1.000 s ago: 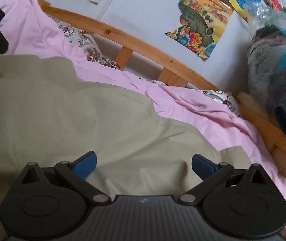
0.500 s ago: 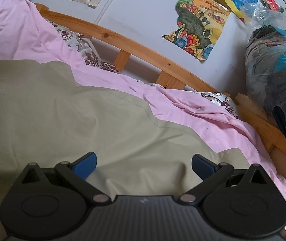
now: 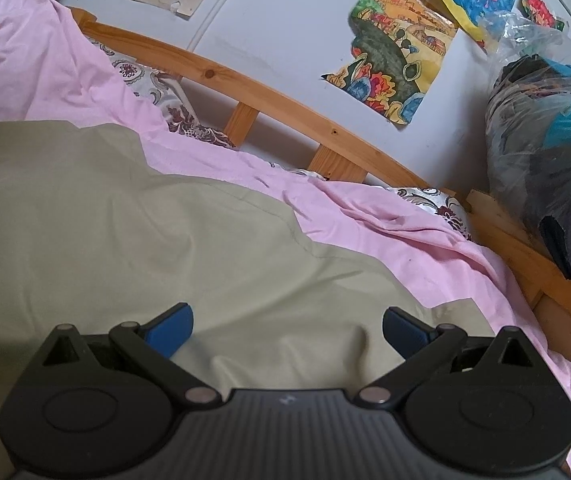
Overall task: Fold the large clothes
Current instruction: 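Grasp the brown corner of the bundle with the left gripper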
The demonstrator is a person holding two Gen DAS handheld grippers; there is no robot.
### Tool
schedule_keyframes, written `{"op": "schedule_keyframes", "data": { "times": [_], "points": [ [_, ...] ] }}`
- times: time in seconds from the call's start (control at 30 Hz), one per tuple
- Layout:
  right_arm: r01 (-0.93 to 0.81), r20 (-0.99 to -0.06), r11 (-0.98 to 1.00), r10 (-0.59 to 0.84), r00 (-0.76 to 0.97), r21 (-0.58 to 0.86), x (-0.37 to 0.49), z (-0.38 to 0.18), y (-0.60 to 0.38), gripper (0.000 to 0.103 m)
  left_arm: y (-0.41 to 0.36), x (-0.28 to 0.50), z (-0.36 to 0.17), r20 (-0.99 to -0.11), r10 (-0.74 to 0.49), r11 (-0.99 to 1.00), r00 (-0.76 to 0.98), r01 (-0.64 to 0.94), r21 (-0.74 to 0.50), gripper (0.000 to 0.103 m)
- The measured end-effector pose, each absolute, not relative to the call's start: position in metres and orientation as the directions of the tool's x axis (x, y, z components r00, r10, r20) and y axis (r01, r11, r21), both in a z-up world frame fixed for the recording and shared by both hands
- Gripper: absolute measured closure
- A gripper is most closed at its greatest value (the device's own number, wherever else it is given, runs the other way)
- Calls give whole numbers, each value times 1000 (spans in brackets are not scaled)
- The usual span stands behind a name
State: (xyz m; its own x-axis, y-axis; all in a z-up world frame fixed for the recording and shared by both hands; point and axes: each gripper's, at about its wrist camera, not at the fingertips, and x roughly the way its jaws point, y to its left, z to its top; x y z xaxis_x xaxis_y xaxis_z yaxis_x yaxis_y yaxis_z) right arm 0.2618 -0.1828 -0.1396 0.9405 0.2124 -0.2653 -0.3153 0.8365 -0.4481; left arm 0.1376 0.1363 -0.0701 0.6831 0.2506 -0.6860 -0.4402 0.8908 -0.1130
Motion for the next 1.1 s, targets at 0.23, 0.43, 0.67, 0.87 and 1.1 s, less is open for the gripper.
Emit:
{"op": "schedule_keyframes", "data": {
  "times": [0.23,0.43,0.67,0.87,1.1],
  "points": [
    [-314,-264,836,212,941,-449,262,-140,-183,0,136,137,-71,-693,243,890,679,-440,-120,1],
    [-317,-268,838,213,940,-444,262,-139,-183,0,139,125,-68,-724,185,888,665,-428,-166,1],
    [-330,-283,848,225,933,-414,264,-136,-187,0,137,90,-67,-726,117,811,677,-488,-324,1],
    [-326,-279,849,223,934,-416,265,-135,-188,0,134,79,-75,-654,182,620,734,-602,-503,2],
    [-310,-256,861,219,942,-403,257,-130,-192,0,117,94,-79,-621,244,571,744,-628,-528,18]
  ]
}}
